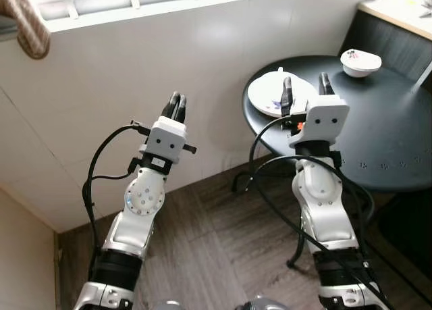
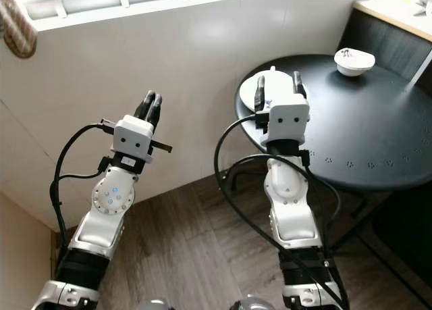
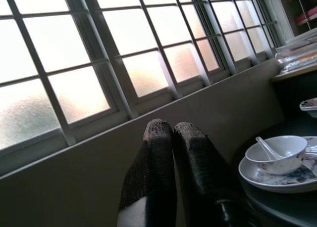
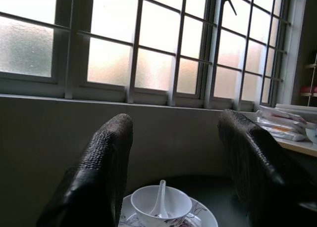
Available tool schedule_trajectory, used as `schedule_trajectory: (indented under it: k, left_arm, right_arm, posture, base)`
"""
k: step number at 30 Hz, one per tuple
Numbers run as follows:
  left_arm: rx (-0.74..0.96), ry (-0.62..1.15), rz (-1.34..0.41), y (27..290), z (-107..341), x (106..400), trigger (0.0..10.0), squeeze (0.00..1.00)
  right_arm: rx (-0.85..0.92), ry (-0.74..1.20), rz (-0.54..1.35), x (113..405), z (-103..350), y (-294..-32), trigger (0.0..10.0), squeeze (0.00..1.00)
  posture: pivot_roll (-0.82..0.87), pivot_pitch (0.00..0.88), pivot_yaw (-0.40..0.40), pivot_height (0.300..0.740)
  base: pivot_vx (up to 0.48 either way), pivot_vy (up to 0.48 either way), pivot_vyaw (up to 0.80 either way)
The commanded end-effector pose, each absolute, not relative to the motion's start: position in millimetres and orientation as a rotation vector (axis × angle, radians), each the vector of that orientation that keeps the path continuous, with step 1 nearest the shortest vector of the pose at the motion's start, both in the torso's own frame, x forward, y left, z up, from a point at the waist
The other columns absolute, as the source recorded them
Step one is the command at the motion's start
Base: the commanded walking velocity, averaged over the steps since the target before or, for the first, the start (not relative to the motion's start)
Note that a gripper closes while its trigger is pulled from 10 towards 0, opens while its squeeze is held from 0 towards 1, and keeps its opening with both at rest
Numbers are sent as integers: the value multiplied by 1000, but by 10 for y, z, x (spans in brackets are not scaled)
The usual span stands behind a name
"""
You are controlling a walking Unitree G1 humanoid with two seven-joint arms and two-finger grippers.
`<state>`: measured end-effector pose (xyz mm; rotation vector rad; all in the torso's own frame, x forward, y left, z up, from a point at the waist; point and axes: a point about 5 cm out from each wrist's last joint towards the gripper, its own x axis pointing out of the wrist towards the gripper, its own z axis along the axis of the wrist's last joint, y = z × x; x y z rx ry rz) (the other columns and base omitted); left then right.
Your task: Kitchen organization
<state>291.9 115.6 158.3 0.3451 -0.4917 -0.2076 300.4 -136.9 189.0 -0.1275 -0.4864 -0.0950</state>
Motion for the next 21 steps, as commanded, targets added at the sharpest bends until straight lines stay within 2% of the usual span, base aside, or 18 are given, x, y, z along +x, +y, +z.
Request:
schedule_trajectory:
  k: [1, 2, 14, 21]
  left_arm:
    - [358, -484, -192, 1211, 1579, 2934, 10000, 0]
    - [358, -484, -192, 1211, 1578, 2934, 10000, 0]
    - [357, -479, -192, 1209, 1562, 2921, 10000, 0]
    - [360, -475, -191, 1214, 1556, 2922, 10000, 0]
  right_arm:
    - [-115, -482, -94, 3017, 1905, -1348, 10000, 0]
    - [-113, -480, -95, 3018, 1904, -1349, 10000, 0]
    - [-113, -456, -96, 3037, 1873, -1344, 10000, 0]
    - [-103, -439, -105, 3049, 1856, -1357, 10000, 0]
  posture:
    - [148, 0, -20, 740]
    - [148, 0, -20, 740]
    - [149, 0, -23, 740]
    - [149, 0, -21, 740]
  base:
    - [412, 0, -800]
    - [412, 0, -800]
    - [372, 0, 0]
    - [352, 0, -579]
